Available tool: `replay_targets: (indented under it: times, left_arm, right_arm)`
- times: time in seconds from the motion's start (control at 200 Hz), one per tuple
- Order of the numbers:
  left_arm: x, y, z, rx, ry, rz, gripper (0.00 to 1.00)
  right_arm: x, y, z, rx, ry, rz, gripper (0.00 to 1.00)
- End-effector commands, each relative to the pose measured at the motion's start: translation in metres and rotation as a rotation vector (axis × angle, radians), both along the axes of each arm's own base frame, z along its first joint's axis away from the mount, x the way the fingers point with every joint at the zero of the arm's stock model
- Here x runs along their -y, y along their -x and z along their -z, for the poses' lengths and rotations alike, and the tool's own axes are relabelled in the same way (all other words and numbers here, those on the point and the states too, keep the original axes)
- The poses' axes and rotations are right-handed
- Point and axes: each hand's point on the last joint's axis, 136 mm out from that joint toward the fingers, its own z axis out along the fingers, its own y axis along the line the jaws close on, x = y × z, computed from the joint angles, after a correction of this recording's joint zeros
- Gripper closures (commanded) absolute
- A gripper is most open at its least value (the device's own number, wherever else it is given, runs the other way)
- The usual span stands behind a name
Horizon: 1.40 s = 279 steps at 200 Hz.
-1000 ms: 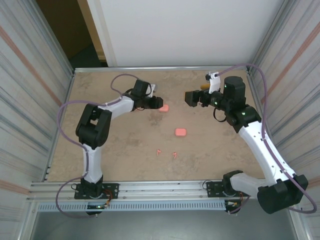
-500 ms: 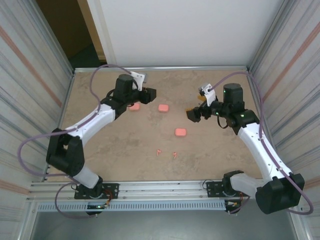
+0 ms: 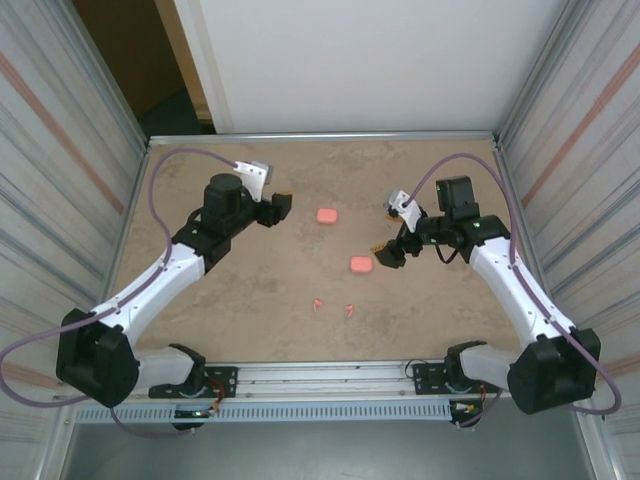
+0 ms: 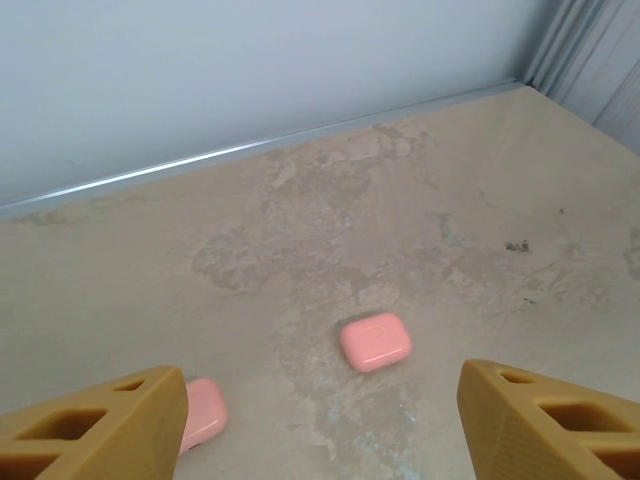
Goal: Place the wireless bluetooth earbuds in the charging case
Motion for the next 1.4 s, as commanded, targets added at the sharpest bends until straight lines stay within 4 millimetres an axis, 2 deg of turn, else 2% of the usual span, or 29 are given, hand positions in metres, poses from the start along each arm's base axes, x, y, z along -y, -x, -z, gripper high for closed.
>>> replay_targets:
  times: [0.0,0.326,0.601,0.792,1.057,1.393]
  left_arm:
    - [-0.012,0.006,-0.007,0.06,-0.048,-0.035,0.26]
    - [-0.034,0.021,-0.012,0.114,-0.074,-0.084,0.21]
    - [-0.05,0.032,-0.015,0.132,-0.067,-0.124,0.2]
    - [-0.059,0.036,-0.008,0.12,-0.069,-0.15,0.19]
    - [-0.064,0.037,-0.002,0.104,-0.08,-0.16,0.19]
    - [-0.062,0.036,0.002,0.099,-0.081,-0.154,0.19]
  right_arm:
    - [-0.002,0.009,0.006,0.014,0.074,-0.096,0.01]
    - [0.0,0.002,0.058,-0.008,0.35,-0.163,0.01]
    - [-0.004,-0.008,0.087,-0.036,0.496,-0.222,0.01]
    - [-0.011,-0.021,0.108,0.014,0.594,-0.263,0.01]
    - [-0.023,-0.035,0.128,0.057,0.606,-0.309,0.01]
    - [-0.023,-0.036,0.155,0.013,0.646,-0.341,0.0]
